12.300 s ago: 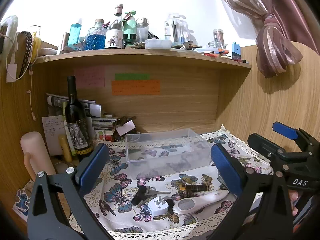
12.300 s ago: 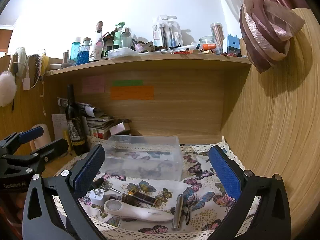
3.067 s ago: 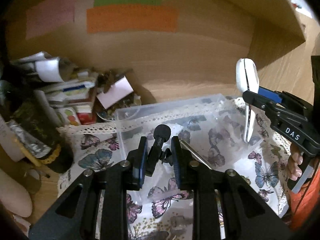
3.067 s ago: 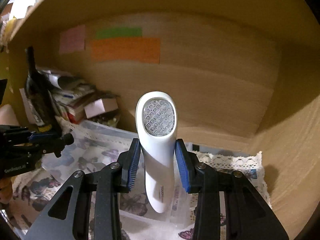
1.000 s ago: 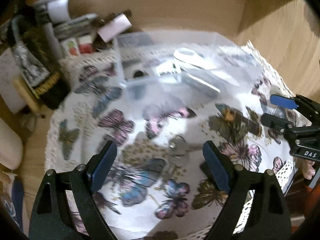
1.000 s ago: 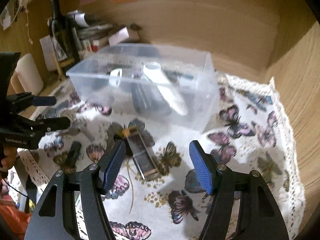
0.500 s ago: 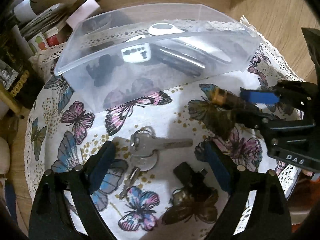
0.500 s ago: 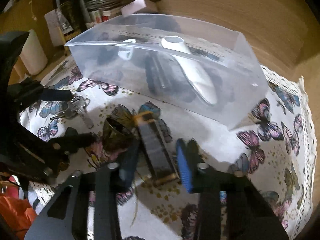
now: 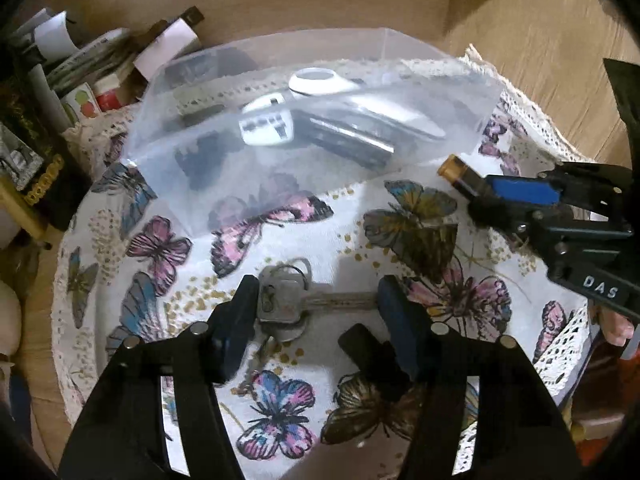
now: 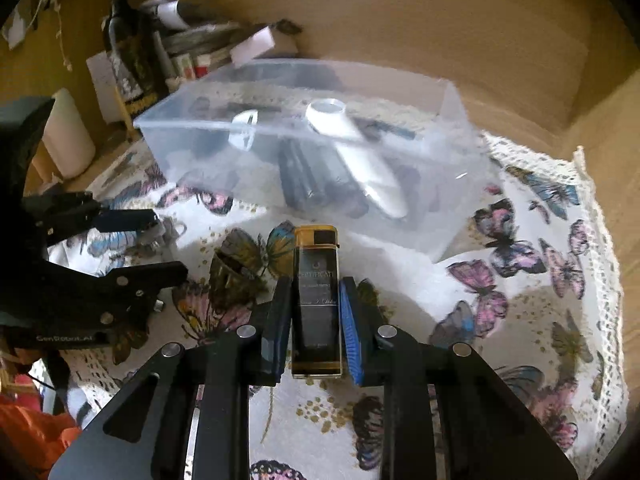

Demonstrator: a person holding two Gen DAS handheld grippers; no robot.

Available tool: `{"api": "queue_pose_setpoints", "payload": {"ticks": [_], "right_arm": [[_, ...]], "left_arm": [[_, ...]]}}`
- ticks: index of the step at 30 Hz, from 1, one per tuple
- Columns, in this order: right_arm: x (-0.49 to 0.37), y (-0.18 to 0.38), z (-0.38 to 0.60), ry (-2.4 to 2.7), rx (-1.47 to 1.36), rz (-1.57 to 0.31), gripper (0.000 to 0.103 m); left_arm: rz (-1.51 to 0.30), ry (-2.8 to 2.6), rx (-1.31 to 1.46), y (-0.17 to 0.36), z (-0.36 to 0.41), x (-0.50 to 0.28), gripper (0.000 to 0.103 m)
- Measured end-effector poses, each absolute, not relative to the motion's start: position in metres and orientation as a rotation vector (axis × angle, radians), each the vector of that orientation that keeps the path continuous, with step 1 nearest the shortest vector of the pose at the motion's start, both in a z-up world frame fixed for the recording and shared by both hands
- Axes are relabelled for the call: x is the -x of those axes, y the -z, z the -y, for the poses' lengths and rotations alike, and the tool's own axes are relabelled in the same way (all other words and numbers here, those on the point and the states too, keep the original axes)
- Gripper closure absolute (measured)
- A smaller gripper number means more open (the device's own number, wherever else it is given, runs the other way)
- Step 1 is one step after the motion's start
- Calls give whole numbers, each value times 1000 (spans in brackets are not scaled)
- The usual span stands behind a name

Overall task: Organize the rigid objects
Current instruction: 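Grasp the keys with the left tool while the right grasps the gold-capped black bottle, then carry keys and bottle over the clear box and release both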

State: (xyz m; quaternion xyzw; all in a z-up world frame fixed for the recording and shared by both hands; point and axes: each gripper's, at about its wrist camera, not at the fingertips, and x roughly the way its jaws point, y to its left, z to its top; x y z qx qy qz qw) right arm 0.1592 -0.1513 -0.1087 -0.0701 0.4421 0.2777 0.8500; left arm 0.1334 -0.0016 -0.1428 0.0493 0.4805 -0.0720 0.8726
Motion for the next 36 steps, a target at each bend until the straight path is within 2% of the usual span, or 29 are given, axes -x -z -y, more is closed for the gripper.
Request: {"api": "queue_pose_setpoints", "payload": {"ticks": [23,30,36], "right_arm": [[-168,11,172,-487,49,-625,81],[-189,-2,167,-477,25,-590,81],[-220,24,154,-463,22,-670,81]], "left_arm": [[-613,120,-35,-2,-33,-136,42],[-612,105,-7,-2,-40,-158,42],[-704,105,8,30,-42,-183,42]]}}
